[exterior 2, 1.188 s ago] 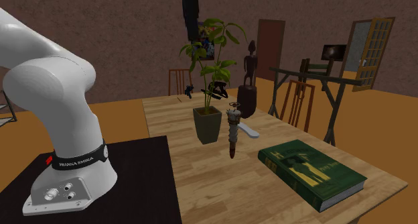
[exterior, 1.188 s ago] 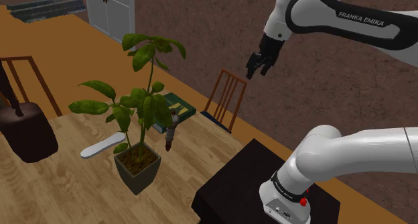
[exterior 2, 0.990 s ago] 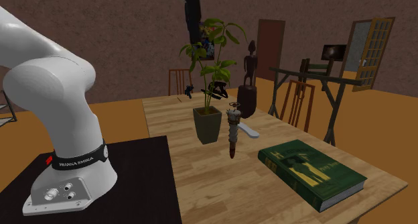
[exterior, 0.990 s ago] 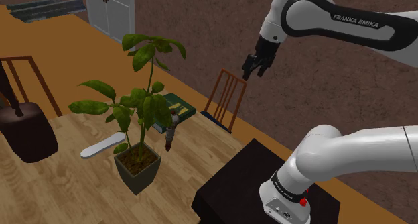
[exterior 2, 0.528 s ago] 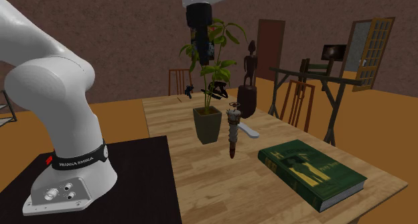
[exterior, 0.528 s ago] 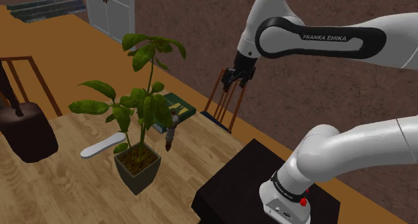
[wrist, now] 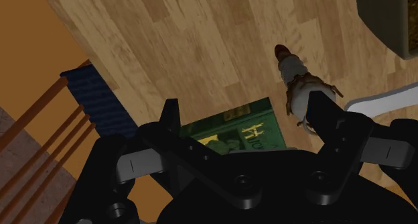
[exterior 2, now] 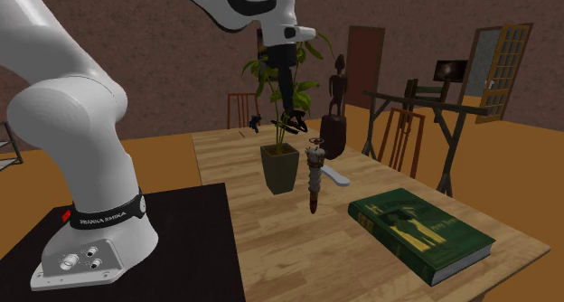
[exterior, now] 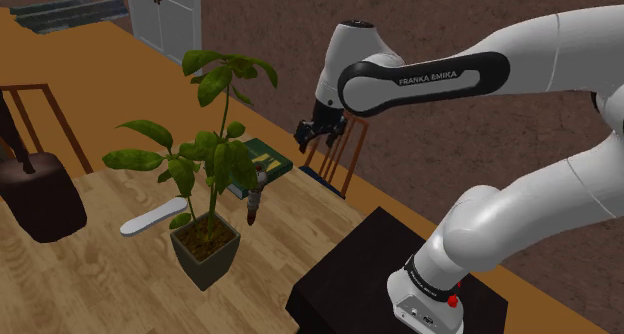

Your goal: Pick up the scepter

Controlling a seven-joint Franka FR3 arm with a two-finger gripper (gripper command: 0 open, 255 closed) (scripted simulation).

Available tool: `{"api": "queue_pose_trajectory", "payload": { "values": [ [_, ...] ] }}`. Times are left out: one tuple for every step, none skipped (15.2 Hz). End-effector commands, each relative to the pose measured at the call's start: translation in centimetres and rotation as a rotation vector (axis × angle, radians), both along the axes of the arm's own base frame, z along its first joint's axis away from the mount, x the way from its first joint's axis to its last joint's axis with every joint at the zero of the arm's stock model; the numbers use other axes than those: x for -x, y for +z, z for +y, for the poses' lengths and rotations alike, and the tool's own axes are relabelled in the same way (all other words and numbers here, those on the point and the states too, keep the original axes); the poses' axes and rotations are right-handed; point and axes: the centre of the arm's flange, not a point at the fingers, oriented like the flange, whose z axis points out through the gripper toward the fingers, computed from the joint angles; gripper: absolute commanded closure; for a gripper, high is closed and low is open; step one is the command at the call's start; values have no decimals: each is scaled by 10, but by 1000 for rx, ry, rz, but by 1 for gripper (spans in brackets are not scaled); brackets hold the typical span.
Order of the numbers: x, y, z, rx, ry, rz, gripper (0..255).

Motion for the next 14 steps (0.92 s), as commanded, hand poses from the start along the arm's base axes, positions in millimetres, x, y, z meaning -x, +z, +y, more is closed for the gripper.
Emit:
{"api": "queue_pose_trajectory", "payload": {
  "values": [
    [-17, -19, 15, -1, -14, -6, 0],
    [-24, -27, 22, 0, -21, -9, 0],
    [-30, -36, 29, 0, -28, -11, 0],
    [-37, -45, 36, 1, -34, -14, 0],
    [-44, -54, 43, 1, -41, -16, 0],
    [-52, -62, 50, 2, -47, -18, 0],
    [-59, -71, 57, 2, -54, -21, 0],
    [-66, -80, 64, 3, -61, -23, 0],
    [-73, -88, 70, 3, -67, -26, 0],
    [-81, -97, 77, 4, -74, -28, 0],
    [-88, -106, 84, 4, -81, -30, 0],
    [-96, -114, 90, 5, -87, -33, 0],
    [-103, -123, 97, 5, -94, -35, 0],
    [-107, -127, 100, 5, -97, -36, 0]
  ]
}}
